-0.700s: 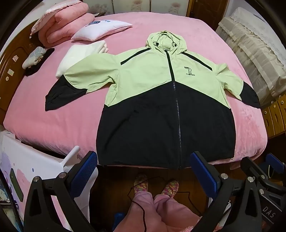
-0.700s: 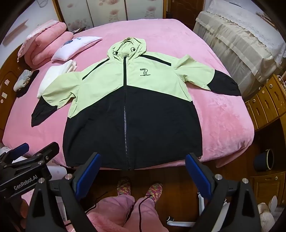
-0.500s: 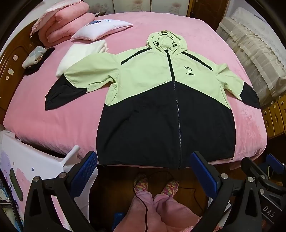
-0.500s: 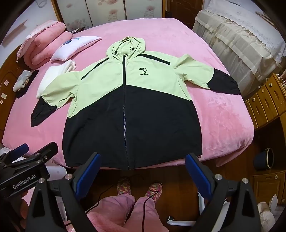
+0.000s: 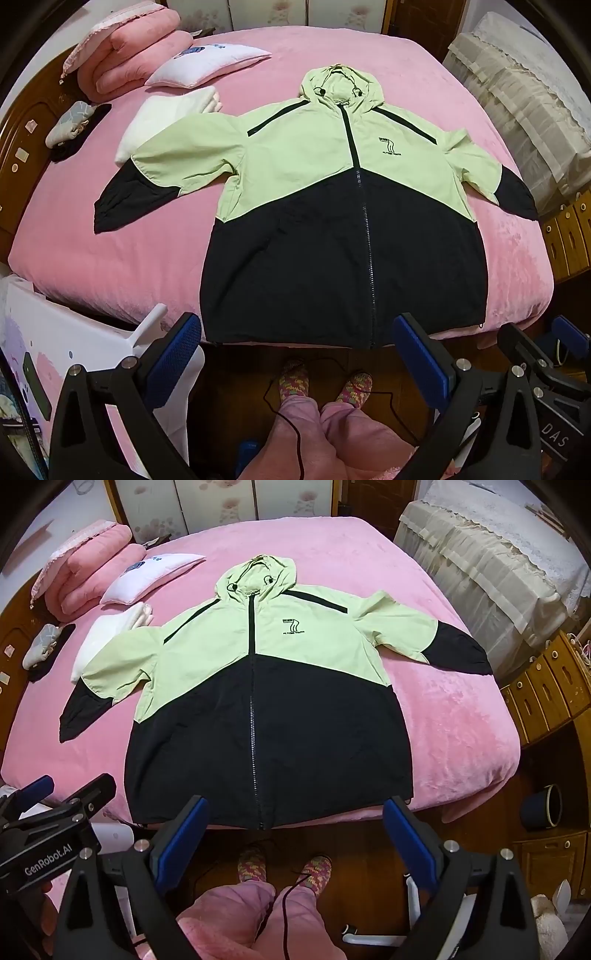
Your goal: Fold large clothes
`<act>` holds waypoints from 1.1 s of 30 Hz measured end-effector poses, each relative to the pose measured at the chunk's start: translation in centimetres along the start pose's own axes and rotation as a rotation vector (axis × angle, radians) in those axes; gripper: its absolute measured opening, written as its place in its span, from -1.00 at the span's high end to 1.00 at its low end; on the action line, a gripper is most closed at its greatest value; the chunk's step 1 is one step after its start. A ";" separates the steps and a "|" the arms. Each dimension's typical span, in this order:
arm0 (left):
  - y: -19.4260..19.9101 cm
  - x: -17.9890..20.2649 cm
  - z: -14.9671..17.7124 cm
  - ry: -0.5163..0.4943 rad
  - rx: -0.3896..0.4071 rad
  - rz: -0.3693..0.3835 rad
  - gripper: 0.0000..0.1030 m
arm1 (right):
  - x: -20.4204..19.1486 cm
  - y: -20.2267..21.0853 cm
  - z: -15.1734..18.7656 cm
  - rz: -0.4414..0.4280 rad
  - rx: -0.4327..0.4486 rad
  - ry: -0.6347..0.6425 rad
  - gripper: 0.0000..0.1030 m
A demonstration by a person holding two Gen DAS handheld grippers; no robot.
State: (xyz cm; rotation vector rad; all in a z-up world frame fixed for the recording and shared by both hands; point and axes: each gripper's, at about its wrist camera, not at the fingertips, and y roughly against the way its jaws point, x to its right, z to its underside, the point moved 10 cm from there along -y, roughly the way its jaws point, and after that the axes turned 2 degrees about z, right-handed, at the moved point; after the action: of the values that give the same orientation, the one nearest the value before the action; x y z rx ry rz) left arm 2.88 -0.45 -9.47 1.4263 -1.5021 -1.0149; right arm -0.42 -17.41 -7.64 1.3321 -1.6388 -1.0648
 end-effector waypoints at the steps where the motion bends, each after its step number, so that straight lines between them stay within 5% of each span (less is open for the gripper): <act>1: 0.0 0.0 0.0 -0.002 0.001 0.001 -0.99 | 0.0 0.1 0.0 0.002 -0.001 0.001 -0.85; 33: 0.2 2.0 0.1 -0.006 -0.002 0.014 -0.99 | 2.8 -0.6 0.4 -0.013 -0.020 -0.030 -0.85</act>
State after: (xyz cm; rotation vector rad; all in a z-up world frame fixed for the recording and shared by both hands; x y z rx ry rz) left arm 2.62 -2.39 -9.29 1.4109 -1.5135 -1.0129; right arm -1.08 -20.13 -8.19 1.3209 -1.6399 -1.1112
